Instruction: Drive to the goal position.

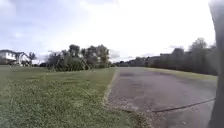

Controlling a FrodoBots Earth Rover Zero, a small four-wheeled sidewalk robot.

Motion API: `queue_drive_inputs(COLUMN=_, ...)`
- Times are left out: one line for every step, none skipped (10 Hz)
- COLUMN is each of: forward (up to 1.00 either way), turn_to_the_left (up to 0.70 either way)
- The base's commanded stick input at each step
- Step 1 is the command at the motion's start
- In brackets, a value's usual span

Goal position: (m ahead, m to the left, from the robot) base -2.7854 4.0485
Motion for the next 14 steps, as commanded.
queue_drive_inputs(forward=0.0, turn_to_the_left=0.0)
queue_drive_inputs(forward=0.02, turn_to_the_left=0.0)
queue_drive_inputs(forward=0.0, turn_to_the_left=0.0)
queue_drive_inputs(forward=0.0, turn_to_the_left=0.0)
queue_drive_inputs(forward=0.0, turn_to_the_left=0.0)
queue_drive_inputs(forward=0.0, turn_to_the_left=0.0)
queue_drive_inputs(forward=0.0, turn_to_the_left=0.0)
queue_drive_inputs(forward=0.0, turn_to_the_left=0.0)
queue_drive_inputs(forward=0.0, turn_to_the_left=0.0)
queue_drive_inputs(forward=0.0, turn_to_the_left=0.0)
queue_drive_inputs(forward=0.0, turn_to_the_left=0.0)
queue_drive_inputs(forward=0.02, turn_to_the_left=0.0)
queue_drive_inputs(forward=0.0, turn_to_the_left=0.0)
queue_drive_inputs(forward=0.0, turn_to_the_left=0.0)
